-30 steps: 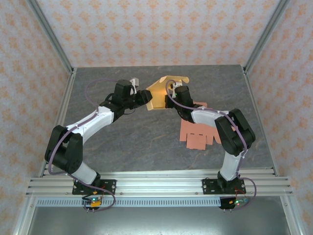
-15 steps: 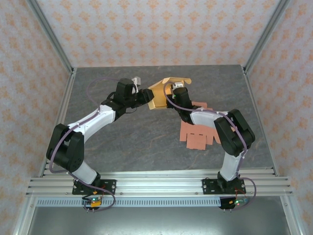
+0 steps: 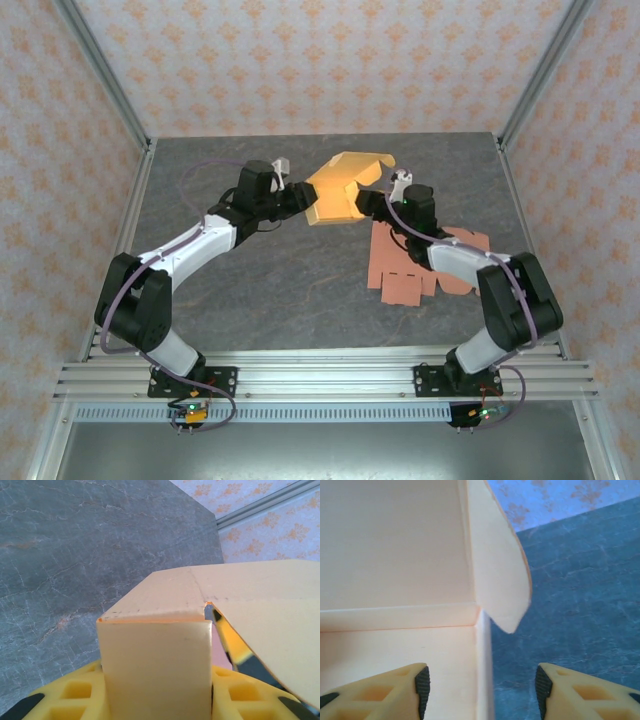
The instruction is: Fold the paper box
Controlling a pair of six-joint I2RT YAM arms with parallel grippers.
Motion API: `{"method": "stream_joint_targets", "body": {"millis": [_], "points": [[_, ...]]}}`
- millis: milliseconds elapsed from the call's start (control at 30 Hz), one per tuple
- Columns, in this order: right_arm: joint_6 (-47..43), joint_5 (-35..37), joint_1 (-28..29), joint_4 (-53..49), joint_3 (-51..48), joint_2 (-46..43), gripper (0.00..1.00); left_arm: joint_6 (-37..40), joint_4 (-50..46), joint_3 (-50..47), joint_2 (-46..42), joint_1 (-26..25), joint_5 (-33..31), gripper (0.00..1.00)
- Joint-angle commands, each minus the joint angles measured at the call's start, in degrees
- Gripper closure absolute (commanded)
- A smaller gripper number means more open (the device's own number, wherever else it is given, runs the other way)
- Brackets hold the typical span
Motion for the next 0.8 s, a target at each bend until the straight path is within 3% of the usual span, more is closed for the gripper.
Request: {"method": "stream_joint_targets", "body": {"millis": [0,67,133,167,233,300,433,533,767], "points": [[4.3,-5.3,-0.2,2.2,-1.6,-4.1,0.40,0.9,0.6,0.3,-2.4,1.0,1.9,0.82],[8.3,-3.6,-0.4,-1.4,-2.2,-6.2,0.40,0.8,1.4,-1.0,-3.4,1.5,2.6,0.83],[18.1,6.8,-1.0,-18.8,0.5,-9.0,0.34,0.3,2.1,-1.8,-4.1,2.0,3.3,0.83],[17.2,5.0,-1.7,-20.5,0.9,-9.1,0.34,-0.4,2.3,-1.9,-4.3,2.4,3.6,0.83],[19.2,-2.2,-2.9,-13.5,-2.0,-9.0,0.36,-4.4,4.8,-2.9,-4.7,3.4,4.5,0.83],[24.9,-5.0,-3.6,-4.7,-5.2,-9.3,0.29,-9.0,8.8,-4.3,-4.8,4.1,5.6,0.82],[41.8,-3.6,-3.5,0.6,-6.3,-8.2,0.19,-14.6,9.6,-3.5,-3.7,4.3,7.4,0.82],[57.3,-2.3,-2.4,13.5,-7.7,-3.7,0.09,-20.3,13.2,-4.5,-3.5,4.3,7.8,0.82],[76.7,1.7,1.2,29.2,-3.1,6.3,0.06,-26.4,16.1,-5.4,-4.7,4.2,6.9,0.82]]}}
